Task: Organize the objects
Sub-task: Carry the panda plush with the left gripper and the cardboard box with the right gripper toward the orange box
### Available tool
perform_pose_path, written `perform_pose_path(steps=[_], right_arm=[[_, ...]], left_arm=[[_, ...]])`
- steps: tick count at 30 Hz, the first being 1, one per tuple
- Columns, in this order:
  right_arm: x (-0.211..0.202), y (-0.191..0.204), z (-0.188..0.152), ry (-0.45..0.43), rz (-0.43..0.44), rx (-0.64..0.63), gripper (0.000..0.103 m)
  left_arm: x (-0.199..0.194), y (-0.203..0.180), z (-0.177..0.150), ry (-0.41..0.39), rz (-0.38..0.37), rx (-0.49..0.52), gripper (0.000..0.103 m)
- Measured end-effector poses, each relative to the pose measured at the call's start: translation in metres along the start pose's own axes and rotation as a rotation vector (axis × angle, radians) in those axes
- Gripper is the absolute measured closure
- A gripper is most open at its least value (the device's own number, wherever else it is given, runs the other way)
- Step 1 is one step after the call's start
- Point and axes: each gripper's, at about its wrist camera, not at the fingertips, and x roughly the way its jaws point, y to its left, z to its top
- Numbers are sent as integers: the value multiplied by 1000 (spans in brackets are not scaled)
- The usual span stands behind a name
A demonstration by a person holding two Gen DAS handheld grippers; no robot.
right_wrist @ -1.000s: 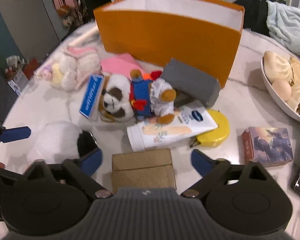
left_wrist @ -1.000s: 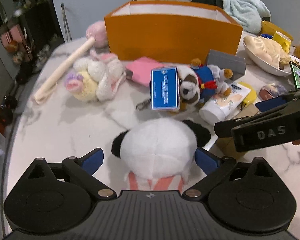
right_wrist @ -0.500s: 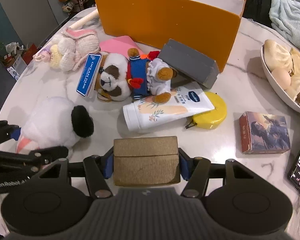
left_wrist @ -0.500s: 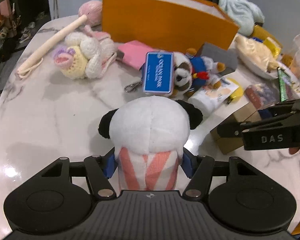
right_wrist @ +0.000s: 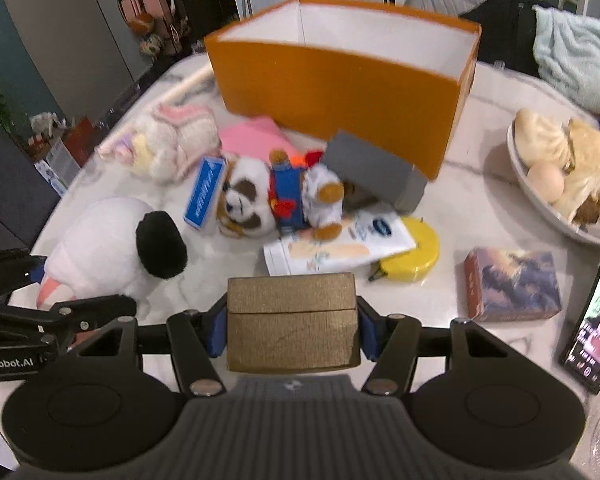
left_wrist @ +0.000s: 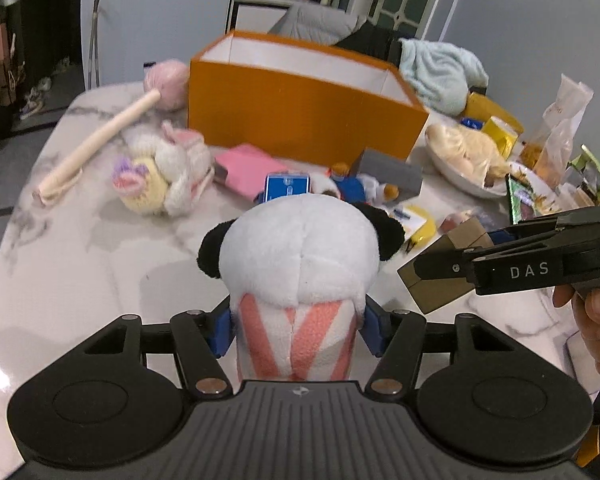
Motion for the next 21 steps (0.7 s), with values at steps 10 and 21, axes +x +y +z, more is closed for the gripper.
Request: perform_pose_path(steps=[10,21], right_arm=[[-18,3,9,-45,14,-14,41],[-47,-4,78,-216,0,-27,41]], left_arm=[[-20,7,31,-63,-43,-37,32],[9,8,116,-160,-9,-15,32]])
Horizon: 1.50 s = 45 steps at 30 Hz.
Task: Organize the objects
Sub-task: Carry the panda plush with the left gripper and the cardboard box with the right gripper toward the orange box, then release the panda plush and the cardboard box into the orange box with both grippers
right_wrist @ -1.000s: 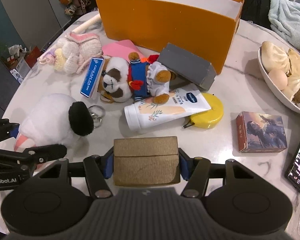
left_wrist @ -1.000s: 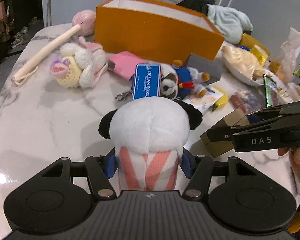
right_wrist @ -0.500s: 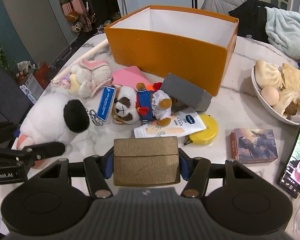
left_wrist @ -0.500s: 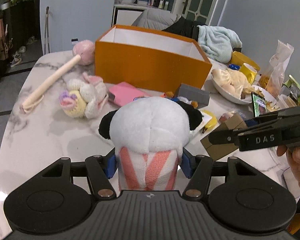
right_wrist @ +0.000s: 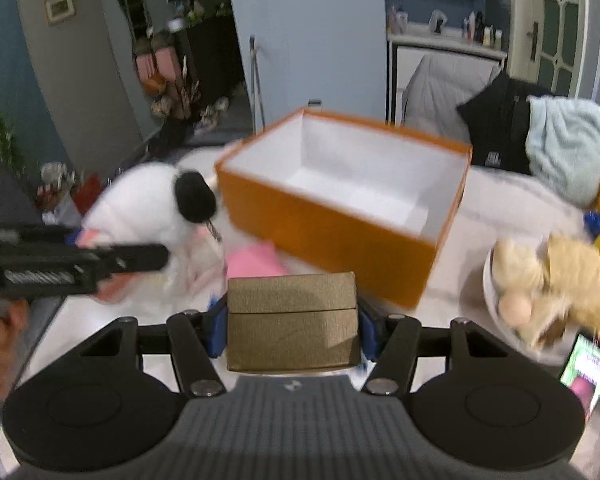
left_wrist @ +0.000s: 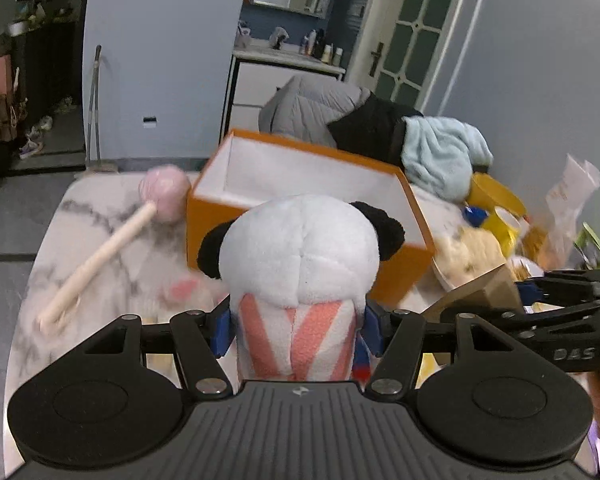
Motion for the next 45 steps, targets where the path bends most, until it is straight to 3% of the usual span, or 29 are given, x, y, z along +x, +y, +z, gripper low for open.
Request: perform_pose_path(steps=[9,14,20,29,37,45], right_arm=[[30,-24,77,-114,-50,59,41],[56,-45,93,-143,-81,113,41],[89,-75,90,-137,-125,154,41],[136,-103,68,-91,-98,171,41],[159,-102,59,-48,-131,138,41],[164,-93,55,-40,-152,27,41]], left_arm=[[65,-13,57,-30,41,96,32],[92,-21,77,-53,45,104,32],[125,-29,79,-11,70,118,32],[168,-33,72,19,129,124,31],[196,-25,56,99,158,111,31],[199,-30,51,126,198,193,30]])
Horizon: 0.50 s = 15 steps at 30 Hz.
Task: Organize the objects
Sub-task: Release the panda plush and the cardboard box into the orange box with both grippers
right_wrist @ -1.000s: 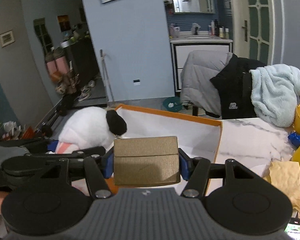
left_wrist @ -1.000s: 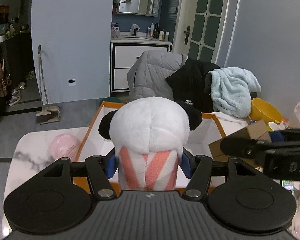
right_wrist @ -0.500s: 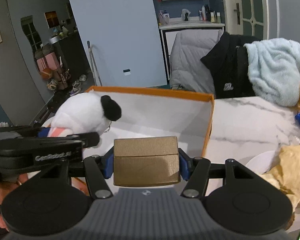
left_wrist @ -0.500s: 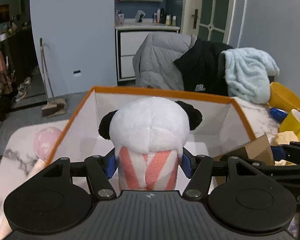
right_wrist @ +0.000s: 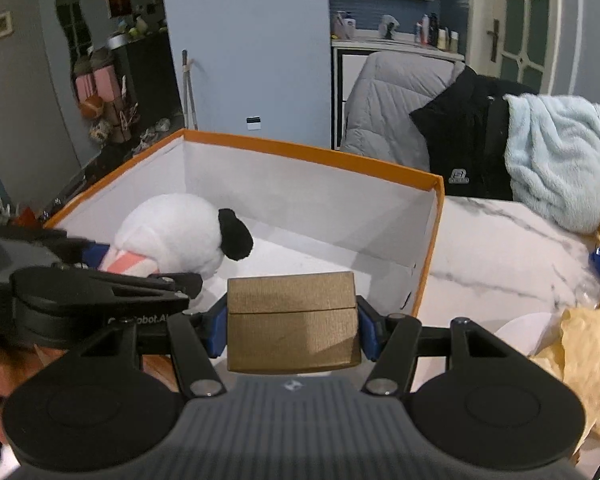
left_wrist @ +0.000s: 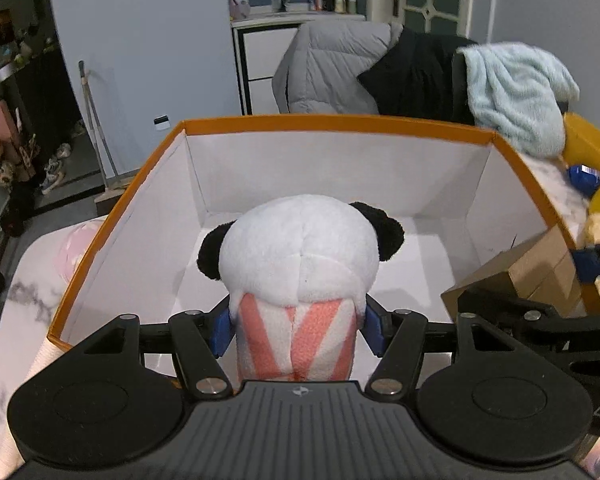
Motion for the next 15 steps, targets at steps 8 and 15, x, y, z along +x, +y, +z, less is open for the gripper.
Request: perform_pose_path(steps=[8,15], right_arm=[[-3,7,-4,-8,-25,-35,30],[-20,14,-3,-63,35,-18,31]], left_arm=[[-6,5,1,-4,11,17,13],[-33,35,3,-164,96,-94,12]])
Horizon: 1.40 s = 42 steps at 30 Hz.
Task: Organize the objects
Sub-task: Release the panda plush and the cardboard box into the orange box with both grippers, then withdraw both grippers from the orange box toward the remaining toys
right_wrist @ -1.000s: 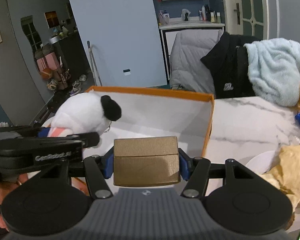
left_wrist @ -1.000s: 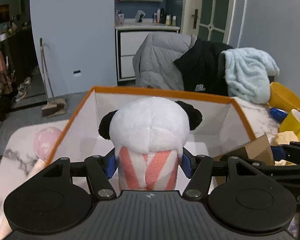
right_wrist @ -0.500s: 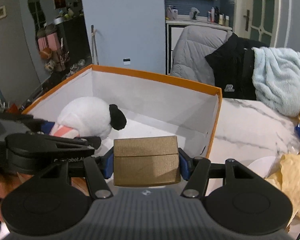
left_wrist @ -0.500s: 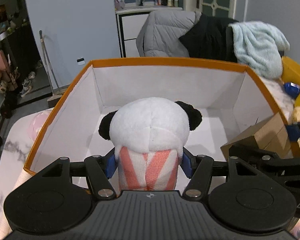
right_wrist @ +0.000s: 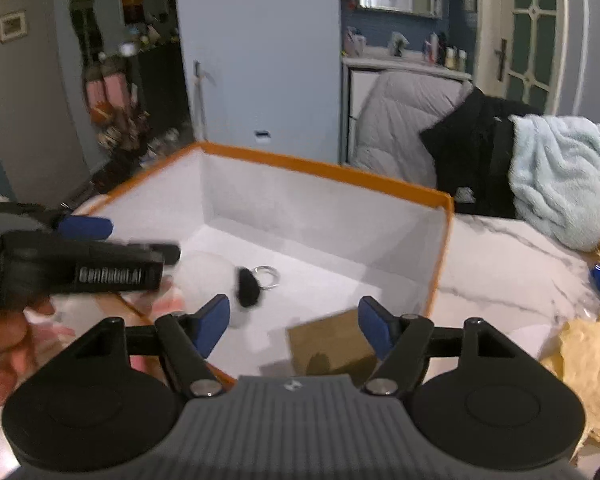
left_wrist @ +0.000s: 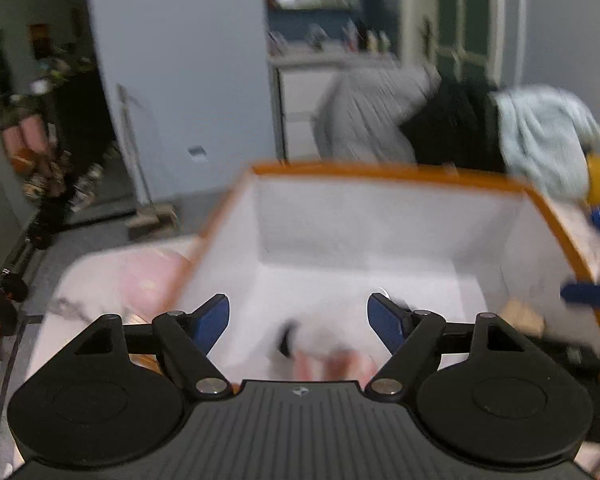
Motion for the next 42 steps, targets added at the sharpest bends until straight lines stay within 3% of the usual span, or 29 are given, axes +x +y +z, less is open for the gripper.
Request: perform_pose_path(steps=[4,8,12,16,20,21,24,31,37,42], right_arm=[[-6,12,1,-3,103,-2,34],[-7,34,-3,19,180,-71,43],[-4,56,-15,33,138,-209,52],[-3,67,-21,37,87,-347,60],[-7,54,-20,45,149,-376,70],[-8,50,-19,53,172,-372,71],[-9,45,-14,83,218,-384,73],[-22,38,-17,149,314,-402,74],[-38,43,-26,184,331,-408,74],[-50,48,-23,165,282,-401,72]], left_arm=[[-6,18,6,-44,105,-33,12],[3,36,6,9,151,-69,12],[11,47,0,67,161,-85,12],[19,57,-6,106,85,-136,16],[21,66,-8,162,-23,-206,56],[17,64,-8,170,-15,-187,57],[12,59,-9,216,-2,-143,58],[-18,64,-29,272,-6,-152,61],[-45,67,-43,220,-24,-131,61],[-78,75,-44,160,-23,-134,56]])
